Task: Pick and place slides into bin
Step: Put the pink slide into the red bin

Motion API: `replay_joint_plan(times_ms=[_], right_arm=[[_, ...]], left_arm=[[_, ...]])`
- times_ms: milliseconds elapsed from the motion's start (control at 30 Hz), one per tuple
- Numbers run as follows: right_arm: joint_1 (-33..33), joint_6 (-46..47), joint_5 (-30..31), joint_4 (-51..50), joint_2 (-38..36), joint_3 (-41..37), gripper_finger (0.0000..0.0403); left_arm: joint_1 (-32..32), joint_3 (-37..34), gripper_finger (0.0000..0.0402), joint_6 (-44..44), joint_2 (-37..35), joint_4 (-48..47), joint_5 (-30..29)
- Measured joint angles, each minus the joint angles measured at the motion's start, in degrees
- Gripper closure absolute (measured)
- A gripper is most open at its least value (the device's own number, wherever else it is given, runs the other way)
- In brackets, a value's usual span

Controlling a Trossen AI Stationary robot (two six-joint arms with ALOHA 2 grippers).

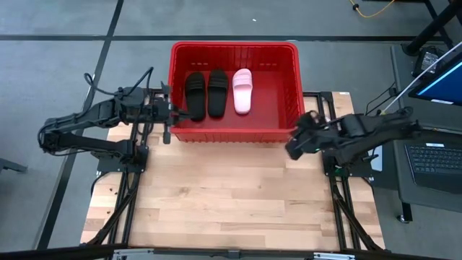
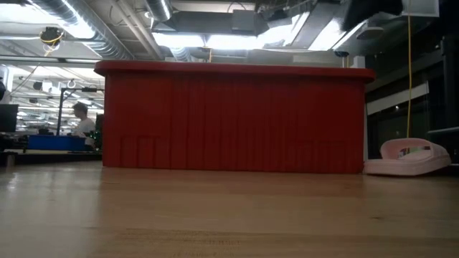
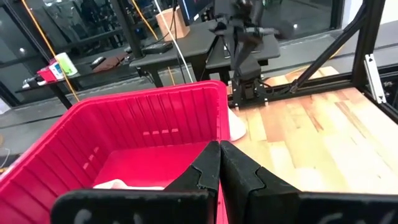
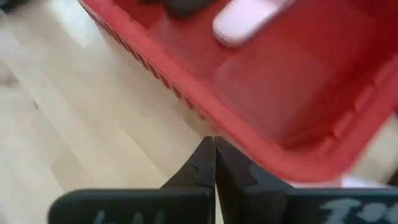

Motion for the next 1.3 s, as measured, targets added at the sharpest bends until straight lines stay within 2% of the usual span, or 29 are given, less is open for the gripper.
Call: replay_joint_plan(times_ms=[200,367,533,700,1033,1300], right_arm=[[0.00,9.32,-2.83,-10.78,-6.70,-1.18,0.0398],[-0.02,9.85,-4.86,-15.92,-7.45,-2.08,0.0398],[-0.02,8.70,-5.07,-16.48,-7.41,-5.34,0.0398],[-0.02,8.86,-7.08,-17.18,-7.50,-12.26,0.0398],[0.00,15.97,-7.44,-10.56,-10.61,-27.11,0.0398],[-0.16,16.07,-7.42,-7.67,-11.18,-29.32,0.0397]], left_arm=[[-0.02,0.00,0.0396,-0.09,2.20,0.34,-1.42],[-0.02,0.00,0.0396,-0.02,3.73,0.62,-3.39],[-0.02,0.00,0.0396,0.01,4.50,0.67,-4.30],[0.00,0.00,0.0396,0.01,4.55,0.69,-4.30],[0.00,0.00,0.0396,0.02,4.55,0.69,-4.28],[-0.02,0.00,0.0396,-0.04,4.55,0.69,-4.28]])
